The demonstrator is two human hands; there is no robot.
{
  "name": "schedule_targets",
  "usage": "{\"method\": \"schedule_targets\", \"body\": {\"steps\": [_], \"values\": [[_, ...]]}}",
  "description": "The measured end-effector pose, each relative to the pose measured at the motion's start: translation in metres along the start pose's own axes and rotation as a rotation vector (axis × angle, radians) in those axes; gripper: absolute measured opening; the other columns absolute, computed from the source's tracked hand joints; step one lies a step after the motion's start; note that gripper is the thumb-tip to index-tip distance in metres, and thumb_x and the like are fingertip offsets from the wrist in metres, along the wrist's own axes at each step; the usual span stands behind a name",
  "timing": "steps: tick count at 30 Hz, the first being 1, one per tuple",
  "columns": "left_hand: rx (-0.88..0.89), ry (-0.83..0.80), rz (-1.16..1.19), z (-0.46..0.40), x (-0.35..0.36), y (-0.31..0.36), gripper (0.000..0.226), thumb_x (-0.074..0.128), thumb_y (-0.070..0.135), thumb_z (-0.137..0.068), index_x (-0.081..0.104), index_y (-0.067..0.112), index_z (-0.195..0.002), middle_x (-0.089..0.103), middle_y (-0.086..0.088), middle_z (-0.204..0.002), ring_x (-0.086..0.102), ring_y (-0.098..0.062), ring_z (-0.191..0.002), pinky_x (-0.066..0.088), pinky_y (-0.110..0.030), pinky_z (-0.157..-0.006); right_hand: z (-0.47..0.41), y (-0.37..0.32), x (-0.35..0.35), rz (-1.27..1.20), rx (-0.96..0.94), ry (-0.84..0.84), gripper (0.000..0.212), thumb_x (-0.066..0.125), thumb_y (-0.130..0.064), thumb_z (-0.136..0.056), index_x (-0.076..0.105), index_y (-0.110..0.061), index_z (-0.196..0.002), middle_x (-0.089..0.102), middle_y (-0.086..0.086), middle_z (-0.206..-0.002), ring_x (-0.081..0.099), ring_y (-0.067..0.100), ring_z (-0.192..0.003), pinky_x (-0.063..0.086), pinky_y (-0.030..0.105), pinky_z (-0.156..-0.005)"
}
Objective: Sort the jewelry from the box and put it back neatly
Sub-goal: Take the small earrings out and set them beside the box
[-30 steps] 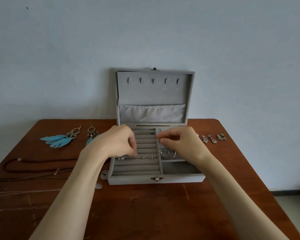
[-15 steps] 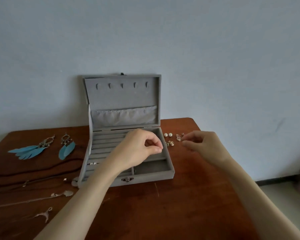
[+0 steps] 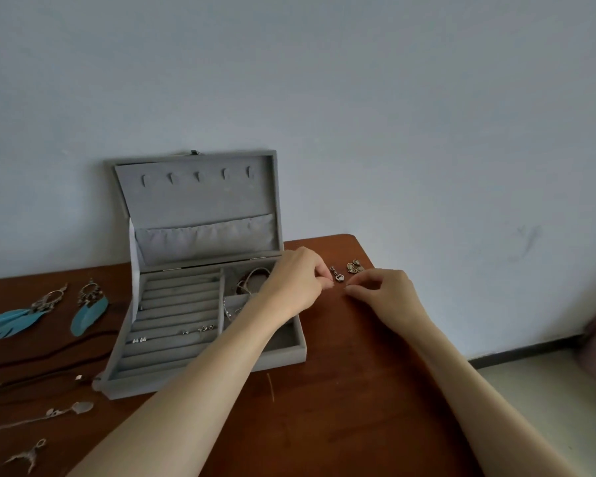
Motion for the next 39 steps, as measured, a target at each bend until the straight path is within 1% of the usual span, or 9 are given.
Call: {"method": "schedule_targets", "body": {"steps": [4,7,10,16,21,24,27,32,39], "values": [[0.028,0.029,-0.258,-0.004,0.007,0.005,0.013,0.062,0.034,-0.086,0.072,0.030,-0.094,0.059,0.003,-0.111,0.042,-0.022,-0.110,0.028,-0.033,-0.090,-0.002,0.004,0.006,0.099,-0.034,-0.006,0.023,0.069,-0.034,-0.078,0.059,-0.047,-0.063,0.059,-0.014,-0.089,0.054,0.016,-0.104,0.035,0.043,-0.099],[0.024,0.022,-0.337,-0.006,0.011,0.004,0.014,0.060,0.034,-0.088,0.071,0.032,-0.096,0.055,0.002,-0.112,0.038,-0.023,-0.111,0.025,-0.034,-0.089,-0.005,0.003,0.007,0.118,-0.043,0.003,0.006,0.065,-0.036,-0.081,0.068,-0.039,-0.077,0.058,-0.009,-0.093,0.050,0.015,-0.106,0.028,0.036,-0.092],[0.017,0.024,-0.361,-0.007,0.012,0.003,0.015,0.060,0.033,-0.088,0.071,0.032,-0.097,0.056,0.002,-0.113,0.037,-0.023,-0.112,0.025,-0.034,-0.090,-0.006,0.002,0.008,0.165,-0.063,0.009,0.008,0.063,-0.036,-0.083,0.071,-0.036,-0.084,0.058,-0.008,-0.091,0.049,0.015,-0.105,0.022,0.033,-0.084],[0.037,0.041,-0.391,-0.007,0.010,0.002,0.018,0.058,0.032,-0.089,0.070,0.032,-0.102,0.056,0.002,-0.115,0.037,-0.023,-0.113,0.025,-0.034,-0.089,-0.007,-0.001,0.009,0.209,-0.078,0.007,0.010,0.061,-0.036,-0.085,0.069,-0.038,-0.089,0.051,-0.019,-0.075,0.044,0.013,-0.107,0.020,0.031,-0.083],[0.065,0.081,-0.273,0.006,-0.009,-0.003,0.019,0.058,0.031,-0.089,0.067,0.032,-0.106,0.056,0.004,-0.112,0.040,-0.020,-0.111,0.027,-0.032,-0.090,0.000,-0.010,0.007,0.194,-0.074,0.065,0.018,0.059,-0.036,-0.086,0.067,-0.037,-0.101,0.053,-0.012,-0.089,0.048,0.014,-0.104,0.025,0.032,-0.086],[0.064,0.141,-0.181,0.026,-0.042,-0.014,0.019,0.058,0.029,-0.089,0.067,0.029,-0.106,0.059,0.005,-0.107,0.046,-0.018,-0.109,0.033,-0.032,-0.090,0.010,-0.034,0.011,0.157,-0.168,0.107,0.019,0.057,-0.032,-0.088,0.067,-0.033,-0.105,0.055,-0.010,-0.090,0.053,0.013,-0.095,0.036,0.038,-0.094],[0.043,0.136,-0.147,0.053,-0.077,-0.034,0.022,0.056,0.025,-0.091,0.064,0.026,-0.111,0.058,0.007,-0.115,0.048,-0.013,-0.113,0.034,-0.035,-0.101,0.026,-0.071,0.020,0.135,-0.295,0.135,0.020,0.055,-0.028,-0.090,0.067,-0.026,-0.107,0.062,-0.006,-0.094,0.055,0.013,-0.088,0.044,0.045,-0.092],[-0.055,0.152,-0.096,0.101,-0.116,-0.087,0.022,0.057,0.018,-0.090,0.066,0.024,-0.109,0.058,0.010,-0.108,0.050,-0.002,-0.099,0.034,-0.018,-0.086,0.053,-0.121,0.055,0.063,-0.429,-0.014,0.019,0.057,-0.024,-0.090,0.070,-0.019,-0.103,0.066,-0.003,-0.094,0.058,0.011,-0.081,0.050,0.039,-0.083],[-0.120,0.210,-0.279,0.127,-0.100,-0.124,0.021,0.058,0.030,-0.089,0.067,0.028,-0.108,0.059,0.008,-0.111,0.042,-0.016,-0.108,0.034,-0.030,-0.089,0.064,-0.137,0.113,0.302,-0.425,-0.183,0.021,0.055,-0.030,-0.090,0.067,-0.027,-0.106,0.056,-0.005,-0.097,0.050,0.016,-0.101,0.034,0.030,-0.090]]}}
Point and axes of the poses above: each hand's wrist, its own z-axis away from the middle knuckle, its own x-axis out of the palm, y = z × x, the point moved 6 cm from there along -z, towards the middle knuckle
